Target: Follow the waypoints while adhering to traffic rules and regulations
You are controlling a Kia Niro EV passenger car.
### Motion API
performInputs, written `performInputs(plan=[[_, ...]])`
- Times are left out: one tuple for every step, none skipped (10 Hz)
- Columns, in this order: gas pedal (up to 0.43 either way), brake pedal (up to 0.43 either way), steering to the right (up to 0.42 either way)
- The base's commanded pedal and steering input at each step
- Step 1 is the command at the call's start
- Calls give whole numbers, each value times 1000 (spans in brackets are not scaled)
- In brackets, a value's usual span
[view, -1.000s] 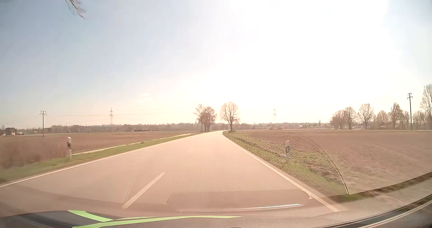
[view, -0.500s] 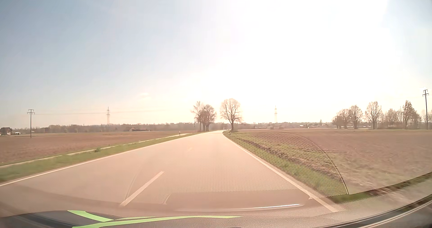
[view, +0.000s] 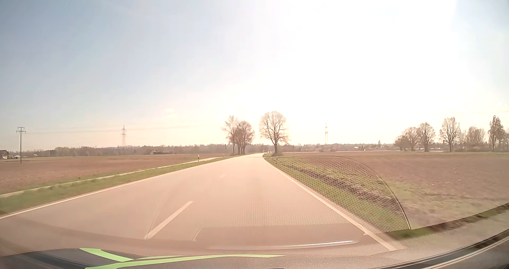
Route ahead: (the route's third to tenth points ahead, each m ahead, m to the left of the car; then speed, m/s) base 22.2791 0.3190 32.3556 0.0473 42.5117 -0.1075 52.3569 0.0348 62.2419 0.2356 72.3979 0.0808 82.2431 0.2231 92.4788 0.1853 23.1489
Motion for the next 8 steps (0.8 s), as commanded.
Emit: performInputs(plan=[[0,152,0],[0,159,0],[0,159,0],[0,159,0],[0,165,0],[0,165,0],[0,171,0],[0,171,0]])
